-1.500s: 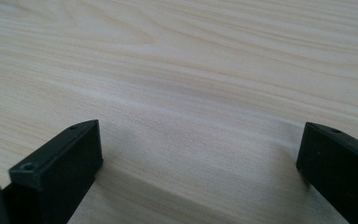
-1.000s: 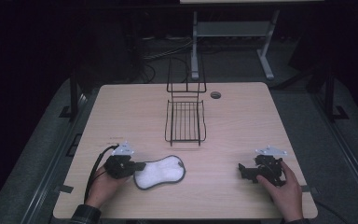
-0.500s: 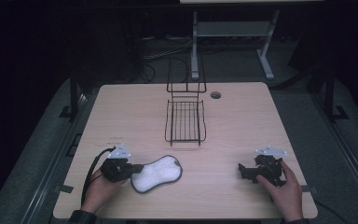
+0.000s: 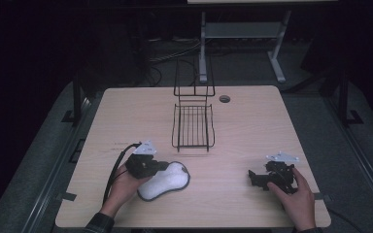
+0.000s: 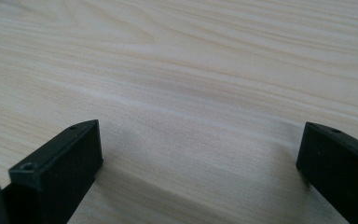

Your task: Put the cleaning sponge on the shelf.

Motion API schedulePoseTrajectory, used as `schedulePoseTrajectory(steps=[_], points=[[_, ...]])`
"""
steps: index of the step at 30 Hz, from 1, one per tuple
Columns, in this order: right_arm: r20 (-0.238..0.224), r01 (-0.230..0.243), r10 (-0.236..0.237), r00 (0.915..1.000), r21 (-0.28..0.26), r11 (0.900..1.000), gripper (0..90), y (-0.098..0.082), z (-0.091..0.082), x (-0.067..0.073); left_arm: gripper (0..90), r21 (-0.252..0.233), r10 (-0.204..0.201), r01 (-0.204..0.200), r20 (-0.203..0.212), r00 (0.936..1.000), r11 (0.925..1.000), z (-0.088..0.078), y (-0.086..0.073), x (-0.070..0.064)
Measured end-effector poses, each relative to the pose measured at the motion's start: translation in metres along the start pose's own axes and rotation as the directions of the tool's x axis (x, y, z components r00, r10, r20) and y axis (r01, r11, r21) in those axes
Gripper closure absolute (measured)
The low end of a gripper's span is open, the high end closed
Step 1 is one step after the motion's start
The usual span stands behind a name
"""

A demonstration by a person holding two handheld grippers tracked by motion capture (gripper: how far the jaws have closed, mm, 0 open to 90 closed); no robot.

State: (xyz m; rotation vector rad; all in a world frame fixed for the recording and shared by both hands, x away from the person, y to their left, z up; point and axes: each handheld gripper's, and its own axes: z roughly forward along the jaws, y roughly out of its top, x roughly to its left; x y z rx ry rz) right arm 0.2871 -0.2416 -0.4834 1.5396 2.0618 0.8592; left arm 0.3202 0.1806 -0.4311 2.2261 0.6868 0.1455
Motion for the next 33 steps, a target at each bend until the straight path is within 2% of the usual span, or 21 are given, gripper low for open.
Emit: schedulePoseTrajectory(steps=[5,9,15,25,27,29,33], points=[[0.000,0.000,0.000,1.0000,0.000,1.000,0.0,0.000,0.000,0.000,89.3,0.033,0.025,-0.026,0.024,0.9994,0.9991,0.015,0.006,-0.004],[0.000,0.000,0.000,1.0000,0.000,1.000,0.0,0.000,0.000,0.000,89.4,0.078,0.054,-0.057,0.035,0.9979,0.9953,0.027,0.007,-0.008],[0.000,0.000,0.000,1.0000,0.000,1.000,0.0,0.000,0.000,0.000,89.4,0.091,0.064,-0.066,0.024,0.9976,0.9936,0.028,0.005,-0.007],[0.000,-0.001,0.001,1.0000,0.001,1.000,0.0,0.000,0.000,0.000,89.3,0.076,0.011,-0.009,-0.026,0.9996,0.9970,0.016,-0.003,0.009],[0.000,-0.001,0.001,1.0000,0.001,1.000,0.0,0.000,0.000,0.000,89.3,0.080,0.011,-0.007,-0.039,0.9992,0.9968,0.014,-0.005,0.013],[0.000,-0.001,0.001,1.0000,0.001,1.000,0.0,0.000,0.000,0.000,89.4,0.078,-0.006,0.009,-0.039,0.9992,0.9969,0.012,-0.006,0.015],[0.000,-0.001,0.001,1.0000,0.001,1.000,0.0,0.000,0.000,0.000,89.0,0.071,-0.007,0.010,-0.042,0.9991,0.9974,0.010,-0.007,0.015]])
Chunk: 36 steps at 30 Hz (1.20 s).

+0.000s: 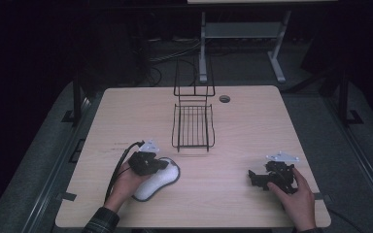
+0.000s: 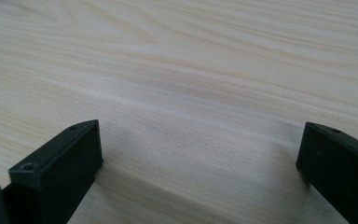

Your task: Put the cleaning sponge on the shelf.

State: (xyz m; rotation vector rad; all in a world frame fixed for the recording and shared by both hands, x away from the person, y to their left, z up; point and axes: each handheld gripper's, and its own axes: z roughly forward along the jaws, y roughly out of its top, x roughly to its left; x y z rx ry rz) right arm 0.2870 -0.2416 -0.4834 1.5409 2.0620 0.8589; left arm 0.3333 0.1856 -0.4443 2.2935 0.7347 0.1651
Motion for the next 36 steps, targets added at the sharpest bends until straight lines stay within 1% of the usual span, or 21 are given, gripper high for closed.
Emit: schedulePoseTrajectory(steps=[2,3,4,5,6,7,10,11,12,13,14,15,17,21,22,24,26,28,32,35,36], points=[[0.000,0.001,-0.001,1.0000,-0.001,1.000,0.0,0.000,0.000,0.000,85.2,-0.004,0.004,-0.004,-0.001,1.0000,1.0000,-0.003,0.001,-0.001],[0.000,0.000,0.000,1.0000,0.000,1.000,0.0,0.000,0.000,0.000,79.7,-0.012,-0.001,0.001,-0.002,1.0000,0.9999,-0.005,0.000,-0.002],[0.000,0.000,0.000,1.0000,0.000,1.000,0.0,0.000,0.000,0.000,76.8,-0.016,0.001,-0.001,0.000,1.0000,0.9999,-0.007,0.000,-0.003],[0.000,0.000,0.000,1.0000,0.000,1.000,0.0,0.000,0.000,0.000,73.7,-0.031,-0.003,0.003,0.000,1.0000,0.9995,-0.011,-0.001,-0.004],[0.000,0.000,0.000,1.0000,0.000,1.000,0.0,0.000,0.000,0.000,70.7,-0.031,-0.003,0.003,0.000,1.0000,0.9995,-0.011,-0.001,-0.004],[0.000,0.000,0.000,1.0000,0.000,1.000,0.0,0.000,0.000,0.000,70.7,-0.033,-0.007,0.007,0.003,1.0000,0.9994,-0.014,-0.001,-0.004],[0.000,0.000,0.000,1.0000,0.000,1.000,0.0,0.000,0.000,0.000,61.0,-0.048,-0.032,0.032,0.002,0.9995,0.9983,-0.021,-0.007,-0.004],[0.000,0.000,0.000,1.0000,0.000,1.000,0.0,0.000,0.000,0.000,53.4,-0.049,-0.049,0.049,0.002,0.9988,0.9976,-0.024,-0.010,-0.003],[0.000,0.000,0.000,1.0000,0.000,1.000,0.0,0.000,0.000,0.000,50.0,-0.049,-0.049,0.049,0.002,0.9988,0.9976,-0.024,-0.010,-0.003],[0.000,0.000,0.000,1.0000,0.000,1.000,0.0,0.000,0.000,0.000,46.9,-0.062,-0.058,0.057,-0.002,0.9983,0.9964,-0.030,-0.014,-0.002],[0.000,0.000,0.000,1.0000,0.000,1.000,0.0,0.000,0.000,0.000,43.6,-0.062,-0.058,0.057,-0.002,0.9983,0.9964,-0.030,-0.014,-0.002],[0.000,0.000,0.000,1.0000,0.000,1.000,0.0,0.000,0.000,0.000,43.6,-0.064,-0.063,0.062,0.000,0.9980,0.9960,-0.032,-0.016,-0.002],[0.000,-0.001,0.001,1.0000,0.001,1.000,0.0,0.000,0.000,0.000,39.2,-0.070,-0.068,0.067,-0.012,0.9976,0.9953,-0.036,-0.020,-0.003],[0.000,0.001,-0.001,1.0000,0.001,1.000,0.0,0.000,0.000,0.000,25.9,-0.080,-0.080,0.078,-0.018,0.9966,0.9937,-0.040,-0.027,-0.004],[0.000,0.001,-0.001,1.0000,0.001,1.000,0.0,0.000,0.000,0.000,25.9,-0.080,-0.080,0.079,-0.018,0.9966,0.9937,-0.040,-0.029,-0.005],[0.000,0.001,-0.001,1.0000,0.000,1.000,0.0,0.000,0.000,0.000,20.6,-0.068,-0.078,0.076,-0.027,0.9966,0.9948,-0.040,-0.031,-0.005],[0.000,0.001,-0.001,1.0000,0.000,1.000,0.0,0.000,0.000,0.000,17.6,-0.073,-0.085,0.083,-0.029,0.9959,0.9939,-0.038,-0.033,-0.005],[0.000,0.000,0.000,1.0000,0.001,1.000,0.0,0.000,0.000,0.000,14.6,-0.061,-0.073,0.070,-0.046,0.9963,0.9957,-0.035,-0.033,-0.004],[0.000,0.001,-0.001,1.0000,0.000,1.000,0.0,0.000,0.000,0.000,13.6,-0.057,-0.077,0.074,-0.045,0.9960,0.9956,-0.032,-0.036,-0.001],[0.000,0.001,-0.001,1.0000,0.000,1.000,0.0,0.000,0.000,0.000,13.5,-0.039,-0.068,0.066,-0.053,0.9962,0.9970,-0.029,-0.038,0.000],[0.000,0.001,-0.001,1.0000,0.000,1.000,0.0,0.000,0.000,0.000,13.2,-0.034,-0.069,0.068,-0.051,0.9963,0.9971,-0.028,-0.038,0.000]])
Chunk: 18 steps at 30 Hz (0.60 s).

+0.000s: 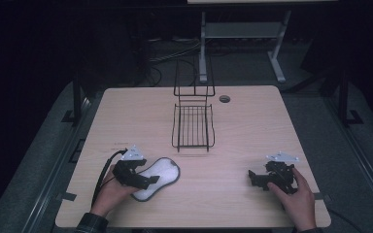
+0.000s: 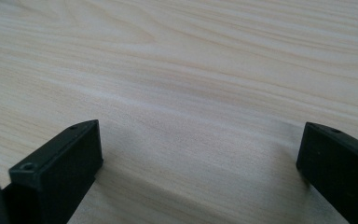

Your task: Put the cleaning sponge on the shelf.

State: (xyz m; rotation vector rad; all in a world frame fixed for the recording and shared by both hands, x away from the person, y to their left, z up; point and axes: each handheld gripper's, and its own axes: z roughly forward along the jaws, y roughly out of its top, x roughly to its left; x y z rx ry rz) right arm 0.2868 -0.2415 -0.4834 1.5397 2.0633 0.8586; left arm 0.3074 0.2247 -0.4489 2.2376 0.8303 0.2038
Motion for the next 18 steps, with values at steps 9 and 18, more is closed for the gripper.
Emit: schedulePoseTrajectory(steps=[9,18], points=[[0.001,0.000,0.000,1.0000,0.000,1.000,0.0,0.000,0.000,0.000,13.0,0.025,-0.005,0.005,0.008,1.0000,0.9997,0.008,-0.001,-0.002],[0.000,0.000,0.000,1.0000,0.000,1.000,0.0,0.000,0.000,0.000,12.7,0.051,0.011,-0.011,-0.001,0.9999,0.9986,0.013,-0.002,-0.002]])
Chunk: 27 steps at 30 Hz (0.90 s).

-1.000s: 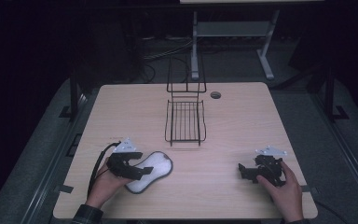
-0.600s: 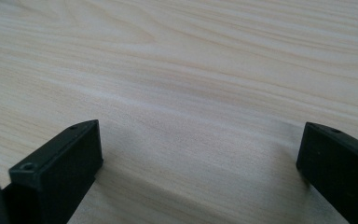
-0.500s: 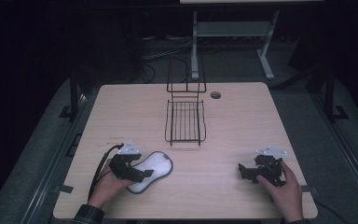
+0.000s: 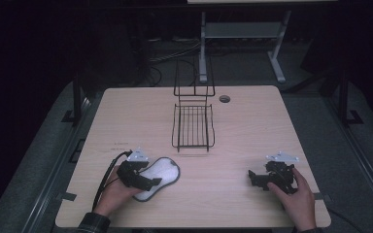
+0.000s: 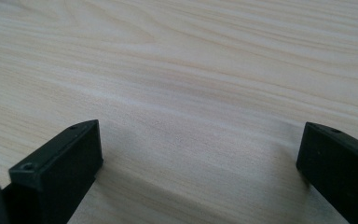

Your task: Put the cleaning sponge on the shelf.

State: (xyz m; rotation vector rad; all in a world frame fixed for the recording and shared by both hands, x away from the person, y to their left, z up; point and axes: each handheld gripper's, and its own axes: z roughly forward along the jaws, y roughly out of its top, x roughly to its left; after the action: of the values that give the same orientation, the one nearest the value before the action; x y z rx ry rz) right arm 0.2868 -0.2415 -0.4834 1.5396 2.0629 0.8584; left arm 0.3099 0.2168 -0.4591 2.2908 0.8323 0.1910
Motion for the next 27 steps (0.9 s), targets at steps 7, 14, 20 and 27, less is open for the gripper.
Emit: schedulePoseTrajectory(steps=[7,14,20,27], points=[[0.000,0.000,0.000,1.0000,0.000,1.000,0.0,0.0000,0.0000,0.0000,12.7,0.022,-0.010,0.010,0.005,0.9999,0.9997,0.0032,0.0002,-0.0004],[0.000,0.001,-0.001,1.0000,0.000,1.000,0.0,-0.0001,0.0000,0.0001,13.6,0.041,-0.009,0.008,0.005,0.9999,0.9991,0.0042,0.0017,-0.0011],[-0.001,0.001,-0.001,1.0000,0.000,1.000,0.0,-0.0001,0.0000,0.0001,22.9,0.044,0.003,-0.005,0.033,0.9995,0.9990,0.0023,0.0028,-0.0021],[-0.001,0.001,-0.001,1.0000,0.000,1.000,0.0,0.0000,0.0000,0.0001,25.0,0.042,0.025,-0.026,0.025,0.9994,0.9988,-0.0002,0.0041,-0.0036]])
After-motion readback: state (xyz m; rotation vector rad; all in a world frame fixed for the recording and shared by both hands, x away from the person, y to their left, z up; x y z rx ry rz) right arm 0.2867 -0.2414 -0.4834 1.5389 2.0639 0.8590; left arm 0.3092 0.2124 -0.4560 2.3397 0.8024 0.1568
